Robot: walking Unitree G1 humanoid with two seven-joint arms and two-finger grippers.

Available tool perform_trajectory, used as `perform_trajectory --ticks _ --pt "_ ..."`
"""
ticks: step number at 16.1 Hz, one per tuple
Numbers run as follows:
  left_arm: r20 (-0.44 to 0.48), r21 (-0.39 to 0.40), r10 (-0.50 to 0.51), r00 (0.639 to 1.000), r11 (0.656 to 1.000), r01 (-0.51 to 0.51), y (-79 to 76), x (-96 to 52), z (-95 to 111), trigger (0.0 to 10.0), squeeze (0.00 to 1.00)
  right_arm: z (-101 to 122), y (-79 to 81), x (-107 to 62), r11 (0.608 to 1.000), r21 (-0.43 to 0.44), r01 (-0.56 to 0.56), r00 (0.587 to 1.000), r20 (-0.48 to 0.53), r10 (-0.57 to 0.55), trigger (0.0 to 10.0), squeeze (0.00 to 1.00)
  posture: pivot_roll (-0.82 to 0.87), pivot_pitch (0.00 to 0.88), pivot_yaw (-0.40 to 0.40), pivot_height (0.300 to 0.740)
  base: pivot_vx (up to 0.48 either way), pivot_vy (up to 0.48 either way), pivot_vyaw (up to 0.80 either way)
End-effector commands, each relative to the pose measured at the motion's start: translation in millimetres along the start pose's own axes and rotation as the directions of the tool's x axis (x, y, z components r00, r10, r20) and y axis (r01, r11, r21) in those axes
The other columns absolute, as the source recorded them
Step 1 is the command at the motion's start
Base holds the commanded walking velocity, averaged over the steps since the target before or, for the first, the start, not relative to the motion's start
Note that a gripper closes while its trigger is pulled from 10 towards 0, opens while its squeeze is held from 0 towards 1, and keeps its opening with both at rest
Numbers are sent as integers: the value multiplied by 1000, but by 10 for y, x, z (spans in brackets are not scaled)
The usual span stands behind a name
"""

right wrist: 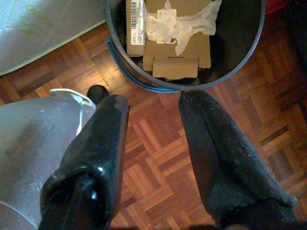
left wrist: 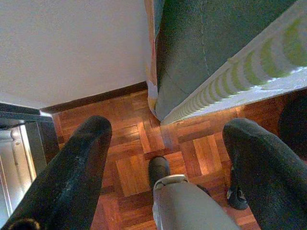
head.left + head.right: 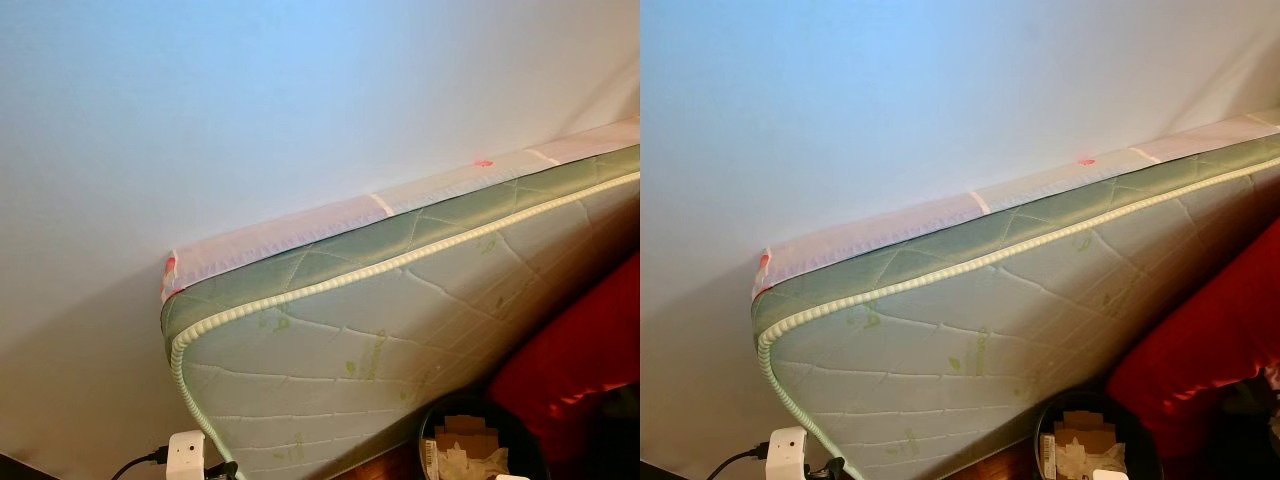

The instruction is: Clean up the room

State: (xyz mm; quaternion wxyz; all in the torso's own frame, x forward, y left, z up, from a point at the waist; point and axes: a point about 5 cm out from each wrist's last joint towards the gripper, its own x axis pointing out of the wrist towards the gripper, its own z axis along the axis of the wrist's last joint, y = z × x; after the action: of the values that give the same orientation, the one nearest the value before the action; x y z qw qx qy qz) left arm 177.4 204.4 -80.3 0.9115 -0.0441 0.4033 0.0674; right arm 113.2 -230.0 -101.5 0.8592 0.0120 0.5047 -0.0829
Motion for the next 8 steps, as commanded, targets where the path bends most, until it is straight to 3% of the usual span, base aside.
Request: perform_trajectory --ticks 1,5,8 --pt "-213 128 103 972 989 -77 683 -221 -330 10000 0 250 263 83 986 119 -113 993 -20 116 10000 0 46 0 13 740 0 0 0" --pt "-206 122 98 974 990 -74 652 -206 -316 10000 0 246 259 83 987 120 -109 993 -22 112 10000 0 47 0 12 740 0 0 0" --pt "-203 118 76 976 992 -53 457 -155 -324 10000 0 238 257 82 987 118 -107 994 -27 110 10000 0 47 0 11 740 0 0 0"
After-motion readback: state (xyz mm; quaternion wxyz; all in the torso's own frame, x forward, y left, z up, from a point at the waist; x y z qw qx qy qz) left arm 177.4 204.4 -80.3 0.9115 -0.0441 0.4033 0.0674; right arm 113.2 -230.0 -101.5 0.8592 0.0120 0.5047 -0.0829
